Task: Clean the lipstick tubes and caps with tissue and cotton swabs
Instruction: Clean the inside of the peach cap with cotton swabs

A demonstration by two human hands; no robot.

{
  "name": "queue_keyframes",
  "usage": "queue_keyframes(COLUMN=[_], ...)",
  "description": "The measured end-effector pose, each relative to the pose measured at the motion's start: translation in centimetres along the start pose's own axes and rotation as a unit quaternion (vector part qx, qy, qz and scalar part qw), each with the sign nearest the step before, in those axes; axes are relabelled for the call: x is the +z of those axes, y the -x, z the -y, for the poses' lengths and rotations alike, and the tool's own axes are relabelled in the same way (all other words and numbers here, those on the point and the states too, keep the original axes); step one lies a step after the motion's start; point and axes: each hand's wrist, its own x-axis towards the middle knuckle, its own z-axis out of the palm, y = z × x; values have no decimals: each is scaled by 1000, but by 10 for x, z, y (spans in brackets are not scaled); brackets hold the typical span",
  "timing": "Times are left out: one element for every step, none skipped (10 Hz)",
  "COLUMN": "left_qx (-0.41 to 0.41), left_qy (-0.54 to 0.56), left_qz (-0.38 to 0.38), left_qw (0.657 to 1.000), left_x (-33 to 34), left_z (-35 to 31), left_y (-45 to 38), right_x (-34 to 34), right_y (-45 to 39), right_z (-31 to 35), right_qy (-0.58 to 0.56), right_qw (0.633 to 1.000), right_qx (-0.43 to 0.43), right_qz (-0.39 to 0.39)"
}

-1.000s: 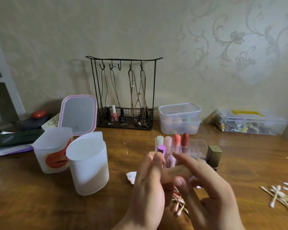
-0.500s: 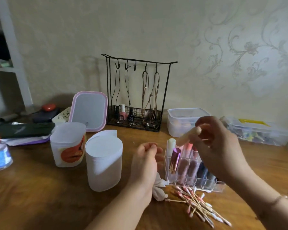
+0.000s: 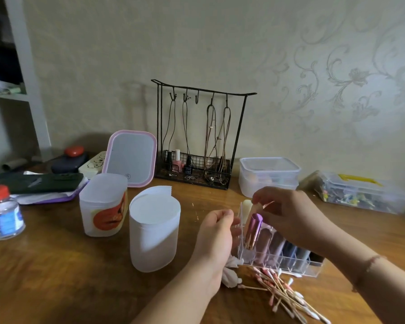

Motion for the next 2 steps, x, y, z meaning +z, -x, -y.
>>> queue_keyframes(left_qx=[-3, 5], left_qy=[-5, -2], left_qz=[4, 6], left_qw=[1000, 1000], left_x=[0, -1], left_z=[1, 3], left_y=[1, -2], right_x=[0, -2], right_y=[-1, 1], right_z=[-1, 0], right_qy=[11, 26], right_qw=[999, 997], right_qx=[-16, -29], right_qz=[37, 67])
